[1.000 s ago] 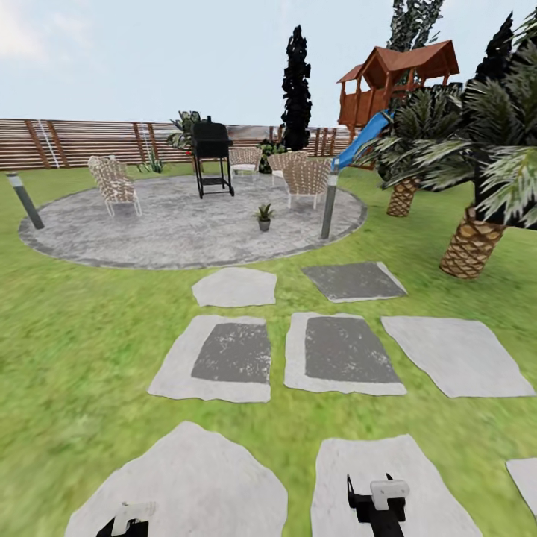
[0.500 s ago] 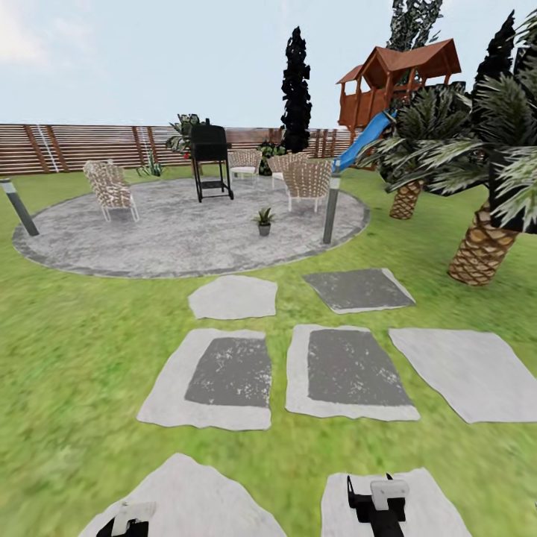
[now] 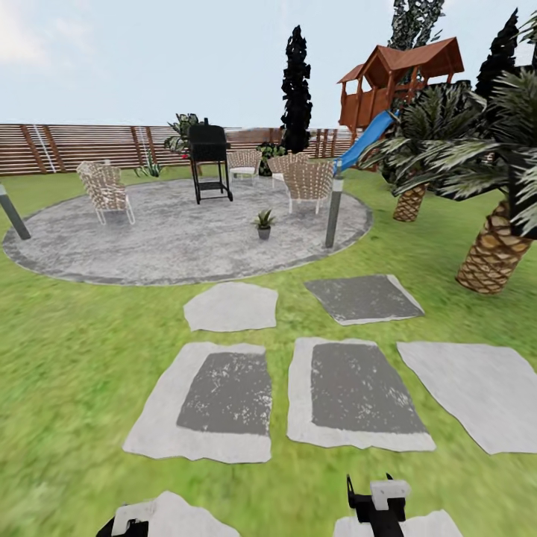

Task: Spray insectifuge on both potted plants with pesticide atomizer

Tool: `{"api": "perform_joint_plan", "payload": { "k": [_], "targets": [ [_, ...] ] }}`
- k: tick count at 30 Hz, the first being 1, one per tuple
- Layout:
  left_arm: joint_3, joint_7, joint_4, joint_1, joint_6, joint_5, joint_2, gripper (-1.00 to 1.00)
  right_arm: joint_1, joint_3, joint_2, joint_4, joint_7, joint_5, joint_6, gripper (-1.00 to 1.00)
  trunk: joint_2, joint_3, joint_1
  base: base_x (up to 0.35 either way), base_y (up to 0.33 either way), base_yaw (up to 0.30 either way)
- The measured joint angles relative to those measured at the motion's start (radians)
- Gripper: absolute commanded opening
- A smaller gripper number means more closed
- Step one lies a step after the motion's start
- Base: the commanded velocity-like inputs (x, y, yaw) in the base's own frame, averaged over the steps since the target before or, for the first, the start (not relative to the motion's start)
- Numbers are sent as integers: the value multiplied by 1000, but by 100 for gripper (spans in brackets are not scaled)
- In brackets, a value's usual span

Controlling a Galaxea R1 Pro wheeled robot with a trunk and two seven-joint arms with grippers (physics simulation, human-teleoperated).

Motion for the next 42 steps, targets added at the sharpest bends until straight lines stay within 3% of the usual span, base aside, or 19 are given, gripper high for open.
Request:
{"api": "perform_joint_plan", "payload": {
  "k": [14, 42],
  "targets": [
    [0, 0, 0, 0, 0, 0, 0, -100, 0, 0, 0, 0, 0, 0, 0, 100, 0, 0, 0, 339, 18, 0],
    [0, 0, 0, 0, 0, 0, 0, -100, 0, 0, 0, 0, 0, 1, 0, 100, 0, 0, 0, 325, 166, 0]
  ]
}}
